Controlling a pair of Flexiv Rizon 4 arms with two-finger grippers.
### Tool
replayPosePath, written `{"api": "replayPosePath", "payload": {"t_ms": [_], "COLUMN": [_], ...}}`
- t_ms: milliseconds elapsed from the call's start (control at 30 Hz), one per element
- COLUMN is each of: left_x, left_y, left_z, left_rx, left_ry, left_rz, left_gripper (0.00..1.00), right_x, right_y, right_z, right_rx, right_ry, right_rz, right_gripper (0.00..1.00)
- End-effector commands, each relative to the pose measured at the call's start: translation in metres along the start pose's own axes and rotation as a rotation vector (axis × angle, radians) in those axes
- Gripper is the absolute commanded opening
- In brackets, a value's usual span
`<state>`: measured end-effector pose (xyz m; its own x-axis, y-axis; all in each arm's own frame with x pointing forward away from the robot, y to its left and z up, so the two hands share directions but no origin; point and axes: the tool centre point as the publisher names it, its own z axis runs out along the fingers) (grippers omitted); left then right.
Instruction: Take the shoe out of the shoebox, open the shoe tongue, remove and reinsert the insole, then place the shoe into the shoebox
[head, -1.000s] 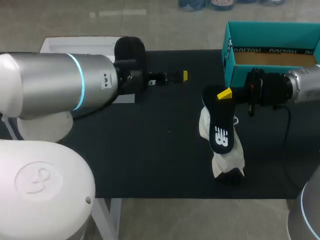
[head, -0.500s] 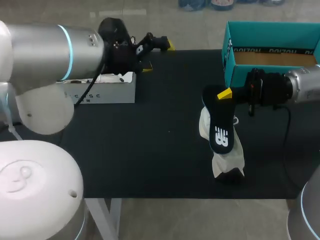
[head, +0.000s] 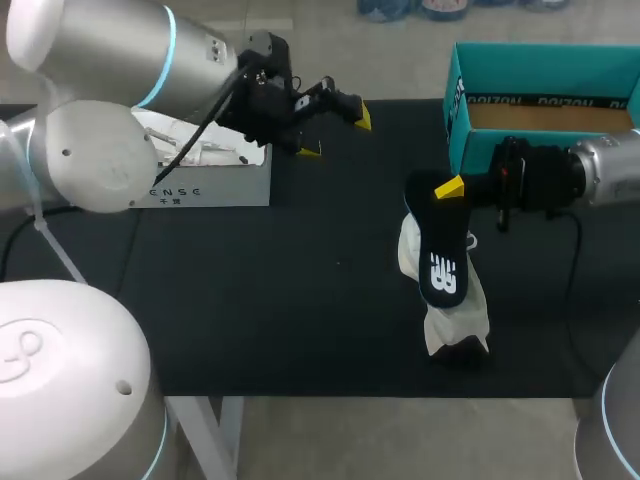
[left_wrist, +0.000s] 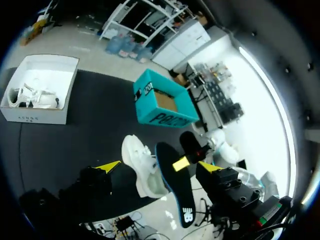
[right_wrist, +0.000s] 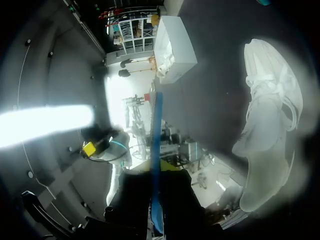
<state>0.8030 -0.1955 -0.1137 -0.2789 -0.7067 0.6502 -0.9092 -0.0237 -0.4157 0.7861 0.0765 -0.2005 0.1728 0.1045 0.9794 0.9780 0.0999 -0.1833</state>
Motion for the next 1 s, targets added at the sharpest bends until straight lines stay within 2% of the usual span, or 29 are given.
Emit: {"api": "replayPosePath", "payload": {"t_ms": [33, 167, 200, 233, 267, 1000], "left_x": [0.0041, -0.0011, -0.0025, -0.0029, -0.0027, -0.0027], "left_y": [-0.0008, -0.0029, -0.0033, -0.0033, -0.004, -0.004], "left_z": [-0.0039, -0.0011, -0.0009, -0.0006, 0.0018, 0.0018], "left_rx": [-0.169, -0.213, -0.246, -0.231, -0.183, -0.183], "left_ry": [-0.064, -0.14, -0.16, -0.183, -0.218, -0.218], "left_rz": [0.364, 0.442, 0.463, 0.491, 0.518, 0.518], "left_gripper": [1.0, 1.0, 1.0, 1.0, 1.0, 1.0], "right_x": [0.0001, 0.0001, 0.0001, 0.0001, 0.0001, 0.0001], "right_y": [-0.0009, -0.0009, -0.0009, -0.0009, -0.0009, -0.0009], "right_z": [0.0007, 0.0007, 0.0007, 0.0007, 0.0007, 0.0007], "right_rx": [-0.003, -0.003, -0.003, -0.003, -0.003, -0.003], "right_ry": [-0.001, -0.001, -0.001, -0.001, -0.001, -0.001], "right_rz": [0.001, 0.001, 0.001, 0.001, 0.001, 0.001], "right_gripper": [0.0, 0.0, 0.0, 0.0, 0.0, 0.0]}}
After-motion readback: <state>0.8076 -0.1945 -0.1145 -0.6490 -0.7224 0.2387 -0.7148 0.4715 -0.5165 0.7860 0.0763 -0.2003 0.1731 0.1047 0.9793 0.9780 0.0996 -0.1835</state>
